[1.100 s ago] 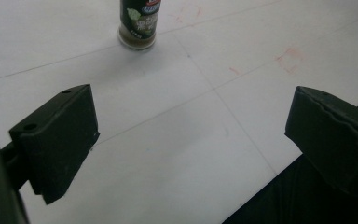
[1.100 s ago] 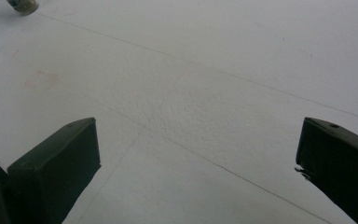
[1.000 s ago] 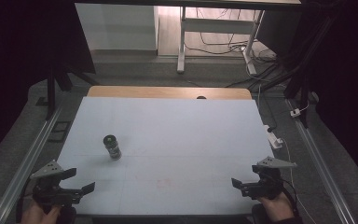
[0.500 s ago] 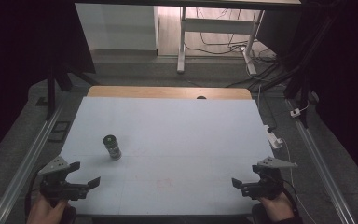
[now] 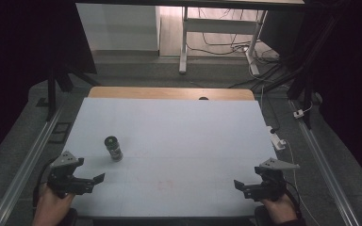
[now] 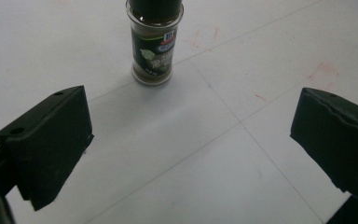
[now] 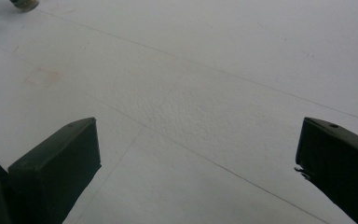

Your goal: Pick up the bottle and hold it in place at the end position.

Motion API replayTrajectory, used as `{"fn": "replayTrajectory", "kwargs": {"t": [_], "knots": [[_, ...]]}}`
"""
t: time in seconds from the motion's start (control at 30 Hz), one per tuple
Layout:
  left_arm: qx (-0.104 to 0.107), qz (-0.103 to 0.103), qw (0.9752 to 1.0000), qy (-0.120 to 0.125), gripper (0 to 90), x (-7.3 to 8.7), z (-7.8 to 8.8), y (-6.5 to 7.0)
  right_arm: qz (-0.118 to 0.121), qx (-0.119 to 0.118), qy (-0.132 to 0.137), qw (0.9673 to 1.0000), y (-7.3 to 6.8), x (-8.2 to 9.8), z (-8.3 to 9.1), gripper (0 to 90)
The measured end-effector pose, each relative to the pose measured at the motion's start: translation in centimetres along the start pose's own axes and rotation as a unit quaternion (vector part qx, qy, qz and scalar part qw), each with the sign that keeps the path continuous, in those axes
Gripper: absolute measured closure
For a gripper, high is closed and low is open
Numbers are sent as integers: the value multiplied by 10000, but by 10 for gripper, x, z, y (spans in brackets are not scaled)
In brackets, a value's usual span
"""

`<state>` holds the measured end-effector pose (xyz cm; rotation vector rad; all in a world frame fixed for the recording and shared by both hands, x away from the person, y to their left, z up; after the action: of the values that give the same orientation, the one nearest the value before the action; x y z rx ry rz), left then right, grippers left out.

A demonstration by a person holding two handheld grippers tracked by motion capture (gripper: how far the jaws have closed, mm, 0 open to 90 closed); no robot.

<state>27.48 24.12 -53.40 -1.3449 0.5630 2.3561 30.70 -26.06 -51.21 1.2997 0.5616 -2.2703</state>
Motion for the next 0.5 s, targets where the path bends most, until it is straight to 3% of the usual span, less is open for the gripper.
{"fn": "replayTrajectory", "kwargs": {"t": [0.23,0.5], "knots": [[95,119,9999,48,2,-6,-15,-11,-3,-9,-6,10000,0,0,0,0],[96,-119,9998,-144,1,-8,-34,-21,13,-11,-20,10000,0,0,0,0]]}}
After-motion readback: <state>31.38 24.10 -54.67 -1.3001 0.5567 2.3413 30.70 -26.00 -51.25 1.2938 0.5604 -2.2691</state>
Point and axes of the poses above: each handheld gripper's, and its own axes: z roughly backward along the jaws, x roughly out of its underside, y roughly to its right, the point moved 8 cm from there along -z, roughly forward along the jaws, and after that the axes turned 14 degrees about y, right-handed, at the moved point
